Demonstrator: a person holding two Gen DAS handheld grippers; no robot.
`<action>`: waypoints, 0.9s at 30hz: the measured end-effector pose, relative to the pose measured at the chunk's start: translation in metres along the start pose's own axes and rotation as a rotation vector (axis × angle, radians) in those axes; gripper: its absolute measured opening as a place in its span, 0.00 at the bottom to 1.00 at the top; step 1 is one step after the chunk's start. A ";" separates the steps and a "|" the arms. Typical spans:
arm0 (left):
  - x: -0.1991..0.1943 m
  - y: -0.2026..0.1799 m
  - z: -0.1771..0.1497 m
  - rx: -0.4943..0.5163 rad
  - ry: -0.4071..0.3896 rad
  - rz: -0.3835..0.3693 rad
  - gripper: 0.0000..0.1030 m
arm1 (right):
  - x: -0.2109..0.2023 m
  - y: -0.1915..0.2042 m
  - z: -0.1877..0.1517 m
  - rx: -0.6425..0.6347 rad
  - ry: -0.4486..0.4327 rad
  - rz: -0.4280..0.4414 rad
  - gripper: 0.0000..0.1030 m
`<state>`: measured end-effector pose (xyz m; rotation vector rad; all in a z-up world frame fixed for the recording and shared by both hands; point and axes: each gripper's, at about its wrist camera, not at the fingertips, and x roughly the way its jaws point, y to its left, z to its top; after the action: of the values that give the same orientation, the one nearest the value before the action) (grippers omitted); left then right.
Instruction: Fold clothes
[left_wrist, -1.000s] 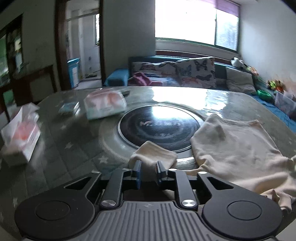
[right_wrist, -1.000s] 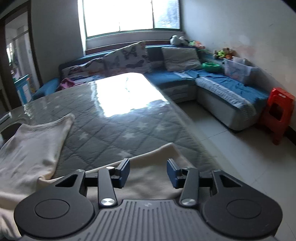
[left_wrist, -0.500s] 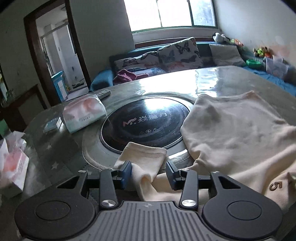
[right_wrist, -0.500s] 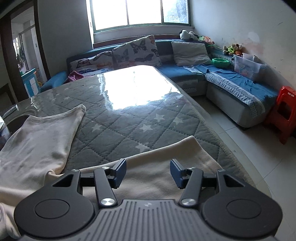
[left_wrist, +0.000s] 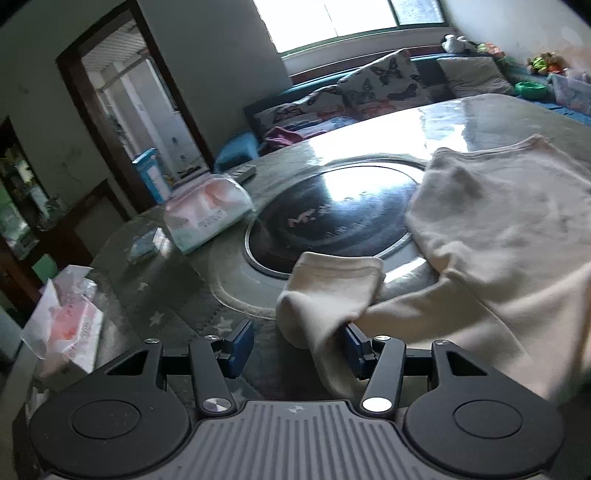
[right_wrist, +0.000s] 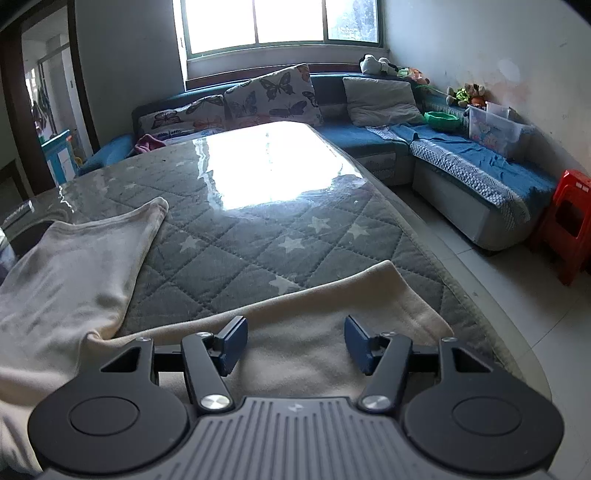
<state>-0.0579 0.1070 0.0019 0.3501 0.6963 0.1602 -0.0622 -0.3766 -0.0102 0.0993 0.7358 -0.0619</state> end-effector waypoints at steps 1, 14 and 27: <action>0.002 0.006 0.000 -0.044 0.007 0.031 0.55 | 0.000 0.001 0.000 -0.003 0.001 -0.002 0.59; 0.019 0.086 -0.035 -0.571 0.146 0.195 0.55 | 0.005 0.004 -0.001 -0.026 0.007 -0.012 0.65; 0.012 0.138 -0.059 -0.800 0.138 0.329 0.55 | 0.008 0.006 0.000 -0.027 0.016 -0.024 0.66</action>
<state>-0.0916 0.2536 0.0031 -0.3219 0.6520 0.7544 -0.0555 -0.3706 -0.0147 0.0649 0.7538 -0.0745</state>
